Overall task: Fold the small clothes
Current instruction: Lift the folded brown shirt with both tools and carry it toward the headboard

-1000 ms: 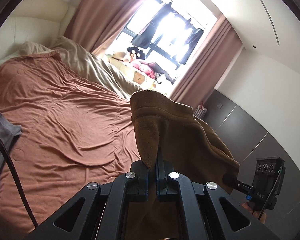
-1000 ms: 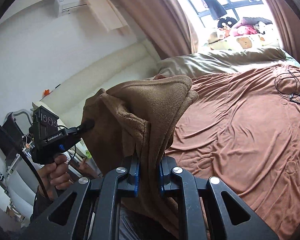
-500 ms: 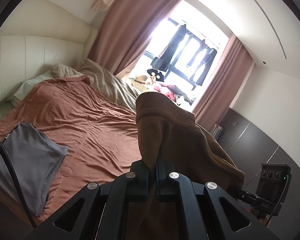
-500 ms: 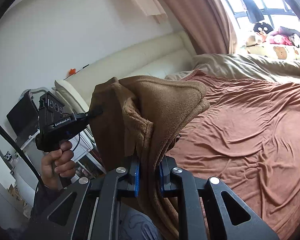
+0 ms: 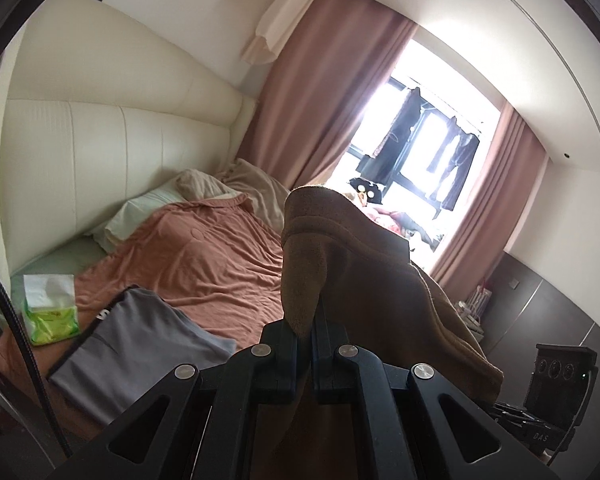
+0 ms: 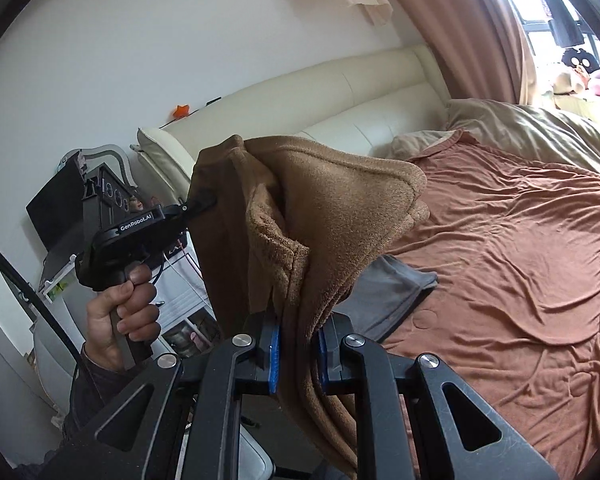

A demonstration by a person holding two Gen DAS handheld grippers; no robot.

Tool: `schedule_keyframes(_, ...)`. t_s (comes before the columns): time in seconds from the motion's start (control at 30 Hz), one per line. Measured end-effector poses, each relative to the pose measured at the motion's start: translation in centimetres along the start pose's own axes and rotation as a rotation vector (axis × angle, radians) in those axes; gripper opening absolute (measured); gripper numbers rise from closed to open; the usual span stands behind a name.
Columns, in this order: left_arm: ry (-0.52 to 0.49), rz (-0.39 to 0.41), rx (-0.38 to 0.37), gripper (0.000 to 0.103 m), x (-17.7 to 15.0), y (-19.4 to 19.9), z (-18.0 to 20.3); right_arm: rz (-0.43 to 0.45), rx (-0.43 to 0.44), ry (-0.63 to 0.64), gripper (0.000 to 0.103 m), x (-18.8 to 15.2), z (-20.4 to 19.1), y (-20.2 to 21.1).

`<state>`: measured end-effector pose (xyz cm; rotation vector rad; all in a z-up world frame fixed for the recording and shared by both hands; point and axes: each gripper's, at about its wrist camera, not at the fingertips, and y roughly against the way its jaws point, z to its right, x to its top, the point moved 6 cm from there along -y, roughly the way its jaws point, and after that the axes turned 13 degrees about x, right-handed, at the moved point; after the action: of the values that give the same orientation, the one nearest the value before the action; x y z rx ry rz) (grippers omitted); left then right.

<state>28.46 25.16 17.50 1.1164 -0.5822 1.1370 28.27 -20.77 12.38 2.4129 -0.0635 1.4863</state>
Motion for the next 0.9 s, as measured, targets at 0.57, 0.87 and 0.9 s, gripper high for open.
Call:
schedule_keyframes(0.57,0.073,0.051,0.148,0.004,3.1,0.2,-13.3,-0.082,0.106,-0.010,0.011,-0.5,0.3,-12.7)
schedule_keyframes(0.87,0.087,0.026,0.211,0.004,2.7,-2.6,-16.9,-0.129,0.091,-0.040,0.011,-0.2,3.2,-17.7)
schedule_keyframes(0.9,0.090,0.022,0.213,0.004,2.6,-3.2,-17.2,-0.133,0.083,-0.041,0.011,-0.1,3.6,-18.2)
